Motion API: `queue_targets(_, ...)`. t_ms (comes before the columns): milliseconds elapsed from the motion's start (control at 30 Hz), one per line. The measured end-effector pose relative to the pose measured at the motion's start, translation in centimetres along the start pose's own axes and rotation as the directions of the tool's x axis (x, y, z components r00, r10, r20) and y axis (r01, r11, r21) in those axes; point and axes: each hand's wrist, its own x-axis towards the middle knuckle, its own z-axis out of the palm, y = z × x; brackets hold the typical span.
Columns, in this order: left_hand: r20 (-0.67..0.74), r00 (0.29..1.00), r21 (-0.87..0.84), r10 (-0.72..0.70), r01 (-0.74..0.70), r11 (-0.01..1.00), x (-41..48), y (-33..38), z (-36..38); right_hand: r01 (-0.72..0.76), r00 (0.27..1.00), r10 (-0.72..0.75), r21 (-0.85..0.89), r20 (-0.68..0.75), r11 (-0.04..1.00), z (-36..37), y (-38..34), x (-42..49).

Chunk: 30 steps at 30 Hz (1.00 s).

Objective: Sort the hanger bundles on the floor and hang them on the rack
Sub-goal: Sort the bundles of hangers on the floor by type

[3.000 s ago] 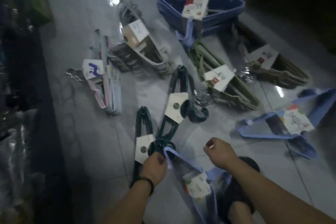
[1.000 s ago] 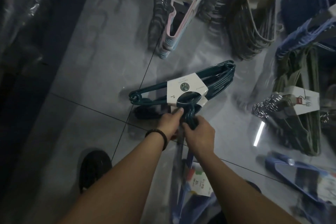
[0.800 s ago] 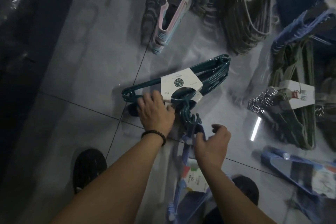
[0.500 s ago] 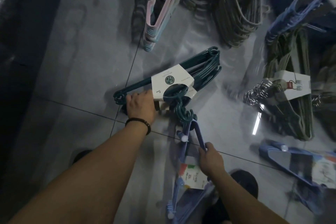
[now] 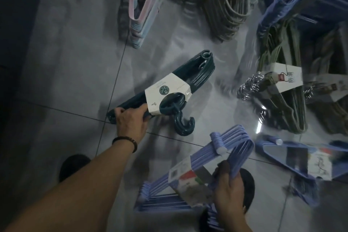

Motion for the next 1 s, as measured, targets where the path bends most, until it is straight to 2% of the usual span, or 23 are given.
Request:
queue_targets(133,0.102,0.995,0.134,0.015,-0.029,0.991,-1.7,0.7,1.0,-0.016,1.0,0.016,-0.013,0.016,1.0,0.9,0.7,0.4)
queue_targets(300,0.188,0.979,0.335,-0.08,0.012,0.942,0.0,3.3,0.9,0.005,1.0,-0.006,-0.048,-0.025,0.999,2.3,1.3,1.8)
queue_targets(433,0.222,0.969,0.349,-0.105,0.021,0.937,1.7,5.7,0.3,0.028,0.999,-0.029,-0.068,-0.015,0.997,2.1,1.1,2.5)
queue_targets(567,0.159,0.969,0.297,-0.19,0.136,0.945,4.3,8.5,0.2,-0.005,1.0,0.005,-0.059,0.002,0.998,1.9,1.0,3.0)
queue_targets(633,0.123,0.972,0.281,-0.198,0.157,0.947,6.2,9.3,0.1,-0.038,0.999,0.038,-0.042,0.001,0.998,1.7,0.9,3.3)
queue_targets(767,0.152,0.969,0.228,-0.194,0.157,0.961,9.1,10.7,-0.6,-0.07,0.998,0.07,-0.024,0.003,0.997,0.8,-0.1,4.1)
queue_targets(900,0.206,0.971,-0.045,-0.124,0.136,0.99,7.8,10.7,-0.8,-0.043,0.997,0.044,-0.027,0.055,0.999,0.7,-2.3,4.3)
queue_targets(1000,0.118,0.99,-0.176,-0.081,0.101,0.979,2.7,11.3,-2.9,-0.062,0.995,0.062,-0.002,0.077,0.998,0.2,-3.7,4.1)
